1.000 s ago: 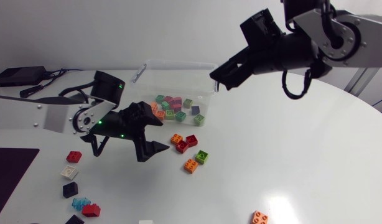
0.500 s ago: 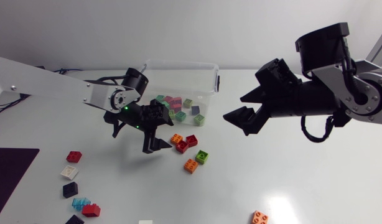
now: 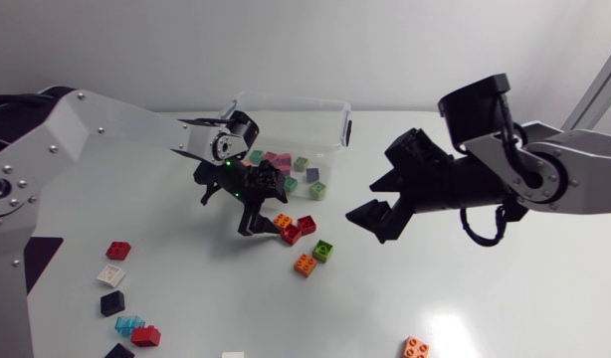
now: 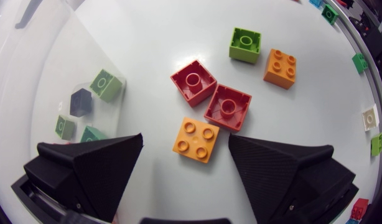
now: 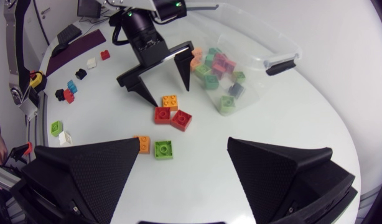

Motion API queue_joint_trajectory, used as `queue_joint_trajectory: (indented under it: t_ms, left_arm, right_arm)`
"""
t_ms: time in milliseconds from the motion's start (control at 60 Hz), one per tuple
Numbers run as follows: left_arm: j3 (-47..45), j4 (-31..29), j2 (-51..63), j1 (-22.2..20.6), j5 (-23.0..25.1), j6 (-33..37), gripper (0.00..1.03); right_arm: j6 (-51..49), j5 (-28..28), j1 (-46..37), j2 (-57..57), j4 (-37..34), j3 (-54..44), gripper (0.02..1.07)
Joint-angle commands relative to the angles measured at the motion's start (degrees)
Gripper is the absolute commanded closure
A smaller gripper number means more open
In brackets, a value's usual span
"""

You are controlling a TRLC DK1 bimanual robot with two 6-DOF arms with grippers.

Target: Place the duplo bricks in the container

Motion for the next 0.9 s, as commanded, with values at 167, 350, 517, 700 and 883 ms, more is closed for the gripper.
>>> queue_joint_trajectory:
  t_ms: [167,350,517,700,883]
  left_arm:
    - [6.0,-6.5,5.5,-0.9,-0.1,4.7,0.34]
    - [5.3,-9.9,5.3,-0.9,0.0,6.9,0.67]
    - [1.2,-10.0,2.5,-0.8,0.2,6.9,0.99]
    - [-4.6,-9.5,-3.3,-0.1,0.6,6.6,1.0]
    - [-9.9,-9.2,-11.0,2.5,3.5,5.7,1.0]
  right_arm:
    - [-1.7,1.3,3.2,7.5,1.0,-1.3,0.06]
    - [-1.7,1.8,3.7,11.0,2.4,-0.6,0.06]
    - [-2.3,3.5,4.9,16.0,4.4,0.3,0.06]
    - [-2.7,4.7,6.0,20.2,4.8,2.7,0.06]
    - [-2.7,5.3,7.3,22.7,4.8,4.4,0.06]
